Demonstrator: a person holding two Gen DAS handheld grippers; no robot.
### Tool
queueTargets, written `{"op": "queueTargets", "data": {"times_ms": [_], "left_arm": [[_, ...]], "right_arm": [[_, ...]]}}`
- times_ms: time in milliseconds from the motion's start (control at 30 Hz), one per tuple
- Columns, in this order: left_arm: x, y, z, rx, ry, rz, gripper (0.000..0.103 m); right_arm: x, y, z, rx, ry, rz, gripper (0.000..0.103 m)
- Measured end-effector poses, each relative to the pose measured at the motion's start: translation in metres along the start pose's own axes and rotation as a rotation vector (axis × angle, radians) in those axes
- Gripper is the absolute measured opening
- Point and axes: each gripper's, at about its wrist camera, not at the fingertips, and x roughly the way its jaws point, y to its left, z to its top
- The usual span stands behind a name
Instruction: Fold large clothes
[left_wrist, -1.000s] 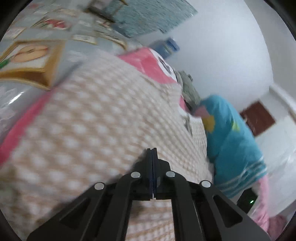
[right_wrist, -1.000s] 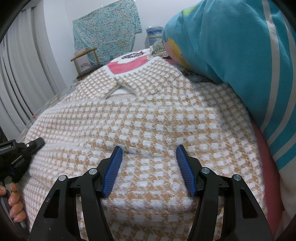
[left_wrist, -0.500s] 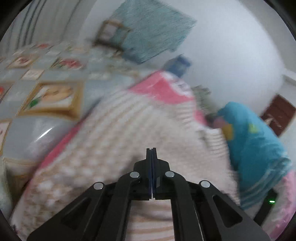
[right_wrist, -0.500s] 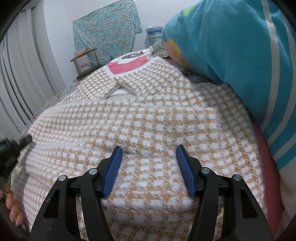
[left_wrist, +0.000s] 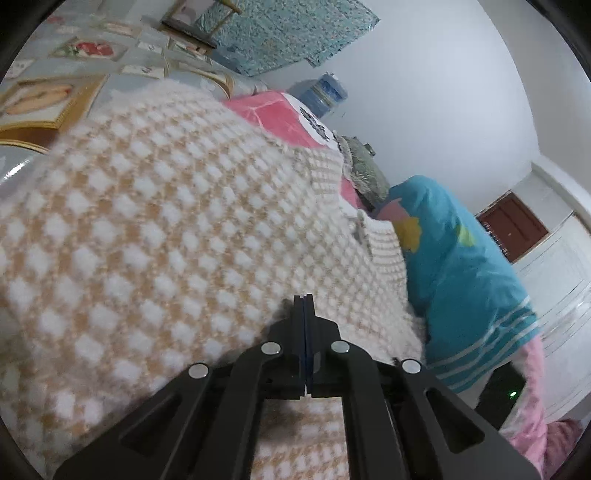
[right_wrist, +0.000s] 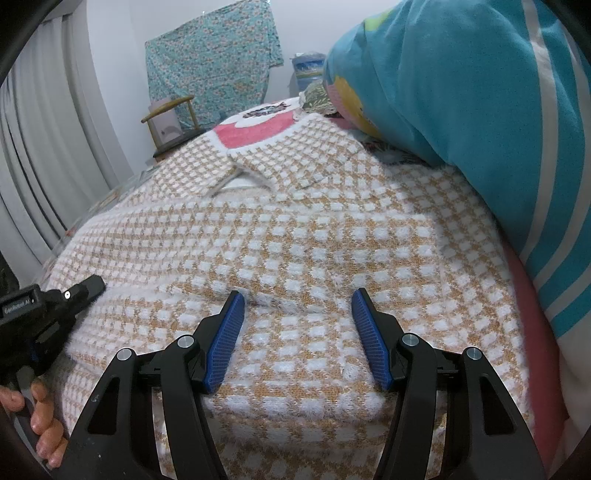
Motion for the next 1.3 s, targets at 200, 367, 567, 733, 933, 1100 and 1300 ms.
{"op": "queueTargets", "data": {"times_ms": [200, 367, 567, 733, 933, 1100, 1300], "left_arm": [[-0.019, 0.015, -0.007, -0.051, -0.068, 0.035, 0.003], [-0.034, 0.024, -0.010, -0.103, -0.143, 0.055, 0.003], [-0.038, 0.028, -0.010, -0.121, -0.169, 0.052, 0.003], [-0.039, 0.030, -0.010, -0.121, -0.170, 0.052, 0.003], [-0.037, 0.028, -0.011, -0.111, -0.174, 0.059, 0.003], [-0.033, 0.026, -0.012, -0.087, -0.179, 0.075, 0.003], [-0.031, 0.023, -0.013, -0.076, -0.184, 0.078, 0.003]], "right_arm": [[0.000, 0.000, 0.000, 0.000, 0.001, -0.001, 0.056], [0.000, 0.000, 0.000, -0.001, 0.000, -0.002, 0.056], [0.001, 0.000, 0.000, -0.003, 0.001, -0.004, 0.056], [0.000, 0.003, 0.001, -0.010, -0.001, -0.015, 0.056], [0.000, 0.003, 0.001, -0.008, 0.000, -0.014, 0.056], [-0.005, 0.001, 0.003, 0.013, 0.009, -0.009, 0.056], [-0.039, 0.012, 0.012, 0.032, -0.060, 0.019, 0.058]]}}
